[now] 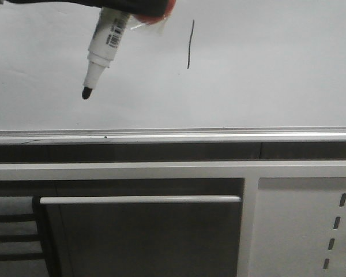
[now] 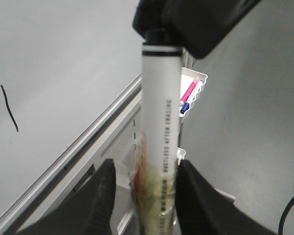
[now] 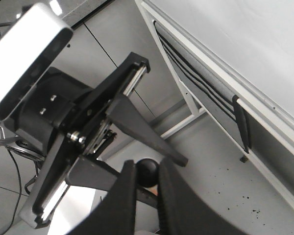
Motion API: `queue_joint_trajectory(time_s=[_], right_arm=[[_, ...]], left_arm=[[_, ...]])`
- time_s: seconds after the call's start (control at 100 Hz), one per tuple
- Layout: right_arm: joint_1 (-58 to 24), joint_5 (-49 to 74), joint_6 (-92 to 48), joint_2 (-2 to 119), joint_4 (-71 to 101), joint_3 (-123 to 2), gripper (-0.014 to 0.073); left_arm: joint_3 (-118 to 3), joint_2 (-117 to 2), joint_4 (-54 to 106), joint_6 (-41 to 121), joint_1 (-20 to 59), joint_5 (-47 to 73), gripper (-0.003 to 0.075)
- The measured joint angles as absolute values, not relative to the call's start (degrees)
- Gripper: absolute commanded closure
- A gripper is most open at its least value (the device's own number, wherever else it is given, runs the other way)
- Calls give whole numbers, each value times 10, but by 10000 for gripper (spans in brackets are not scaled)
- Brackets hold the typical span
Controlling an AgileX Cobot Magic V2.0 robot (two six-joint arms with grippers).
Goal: Write number 1 on whiteboard
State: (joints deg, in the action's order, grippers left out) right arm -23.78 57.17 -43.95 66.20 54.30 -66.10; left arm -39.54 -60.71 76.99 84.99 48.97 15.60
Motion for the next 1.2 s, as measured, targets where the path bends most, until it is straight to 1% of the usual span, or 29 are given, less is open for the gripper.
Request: queue_joint_trajectory(time_s=[0.41, 0.82, 1.2], right_arm=[[-238, 567, -446, 662, 537, -661, 659], [-238, 566, -446, 662, 506, -661, 658], [-238, 542, -446, 662, 504, -661, 658]], left_arm=[[-395, -607, 770, 851, 490, 154, 423], [-395, -607, 769, 851, 490, 122, 423], [-395, -607, 762, 851, 490, 118, 426]])
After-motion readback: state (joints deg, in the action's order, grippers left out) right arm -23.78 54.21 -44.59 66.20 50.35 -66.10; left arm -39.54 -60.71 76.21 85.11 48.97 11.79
